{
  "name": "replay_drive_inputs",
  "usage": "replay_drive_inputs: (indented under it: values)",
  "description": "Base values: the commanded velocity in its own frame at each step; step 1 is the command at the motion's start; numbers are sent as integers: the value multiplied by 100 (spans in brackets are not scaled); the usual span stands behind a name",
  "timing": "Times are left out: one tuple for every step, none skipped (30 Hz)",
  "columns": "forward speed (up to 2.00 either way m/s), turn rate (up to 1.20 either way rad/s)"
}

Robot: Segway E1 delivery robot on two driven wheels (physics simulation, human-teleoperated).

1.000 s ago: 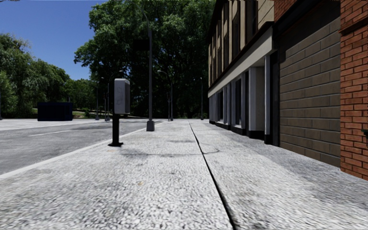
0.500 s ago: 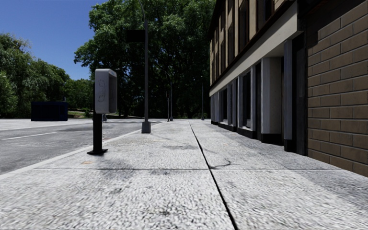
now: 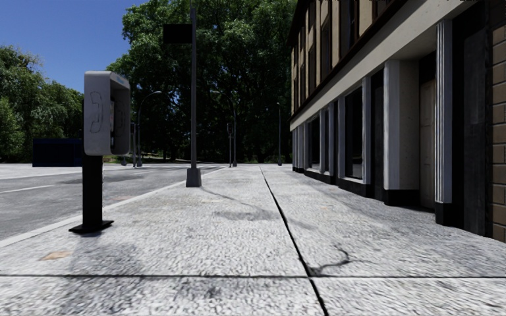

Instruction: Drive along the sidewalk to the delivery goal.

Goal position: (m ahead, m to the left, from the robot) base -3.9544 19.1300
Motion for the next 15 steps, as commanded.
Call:
replay_drive_inputs:
  values:
    - [200, 0]
    - [200, 0]
    - [200, 0]
    - [200, 0]
    - [200, 0]
    - [200, 0]
    - [200, 0]
    - [200, 0]
    - [200, 0]
    - [200, 0]
    - [200, 0]
    - [200, 0]
    - [200, 0]
    - [200, 0]
    - [200, 0]
